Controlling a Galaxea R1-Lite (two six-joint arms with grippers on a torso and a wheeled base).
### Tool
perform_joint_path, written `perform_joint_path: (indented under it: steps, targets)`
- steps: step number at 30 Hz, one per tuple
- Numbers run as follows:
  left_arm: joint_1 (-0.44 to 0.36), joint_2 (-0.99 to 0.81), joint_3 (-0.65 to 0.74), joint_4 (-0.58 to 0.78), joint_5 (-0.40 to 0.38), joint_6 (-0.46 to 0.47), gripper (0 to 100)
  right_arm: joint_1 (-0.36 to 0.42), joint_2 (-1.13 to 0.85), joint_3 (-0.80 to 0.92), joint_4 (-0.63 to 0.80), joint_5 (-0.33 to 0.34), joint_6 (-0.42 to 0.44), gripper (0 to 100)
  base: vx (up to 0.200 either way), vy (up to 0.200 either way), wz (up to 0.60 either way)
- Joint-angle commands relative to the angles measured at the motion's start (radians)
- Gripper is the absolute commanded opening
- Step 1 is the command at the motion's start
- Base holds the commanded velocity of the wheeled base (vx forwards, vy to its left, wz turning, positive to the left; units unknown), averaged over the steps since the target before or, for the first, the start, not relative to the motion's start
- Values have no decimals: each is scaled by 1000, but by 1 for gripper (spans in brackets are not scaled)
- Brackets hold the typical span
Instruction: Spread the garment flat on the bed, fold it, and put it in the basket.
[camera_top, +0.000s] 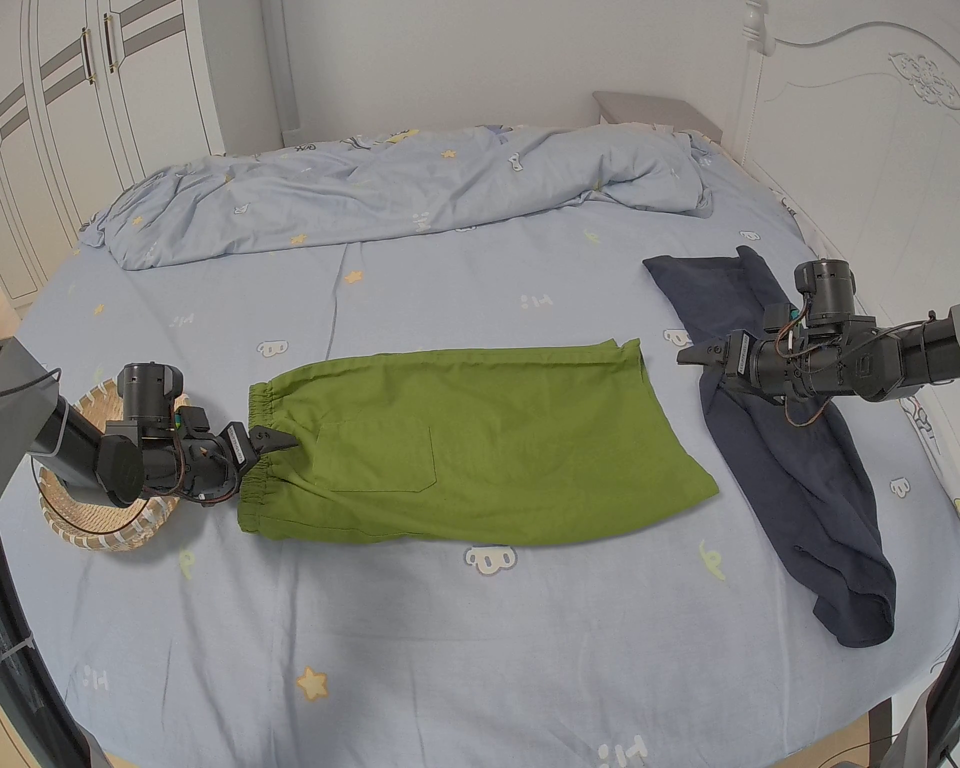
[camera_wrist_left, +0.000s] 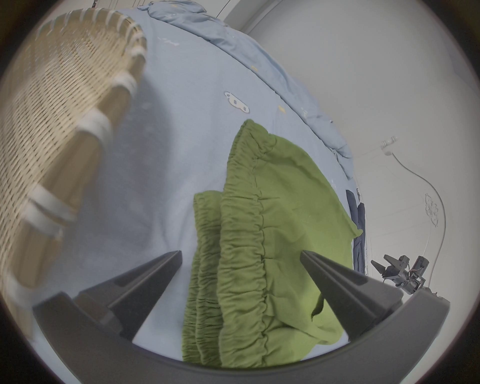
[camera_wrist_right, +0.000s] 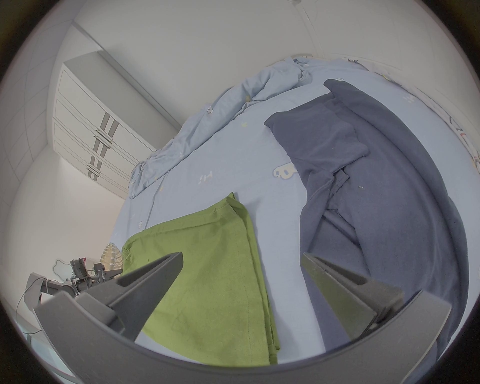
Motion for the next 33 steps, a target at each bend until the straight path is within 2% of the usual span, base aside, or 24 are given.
perform_joint_path:
  steps: [1, 7, 15, 16, 33]
  targets:
    - [-13, 44, -8, -28, 1, -2, 100, 1, -2, 3, -1, 0, 0, 100, 0, 0, 0]
    - [-28, 53, -19, -88, -4, -13, 100, 1, -2, 3, -1, -1, 0, 100, 0, 0, 0]
    - [-25, 50, -14, -89, -3, -16, 100, -2, 1, 4, -1, -1, 0, 100, 0, 0, 0]
    - [-25, 50, -14, -89, -3, -16, 0, -2, 1, 4, -1, -1, 0, 100, 0, 0, 0]
    - [-5, -51, 19, -89, -4, -15, 0, -16, 50, 20, 7, 0, -9, 100, 0, 0, 0]
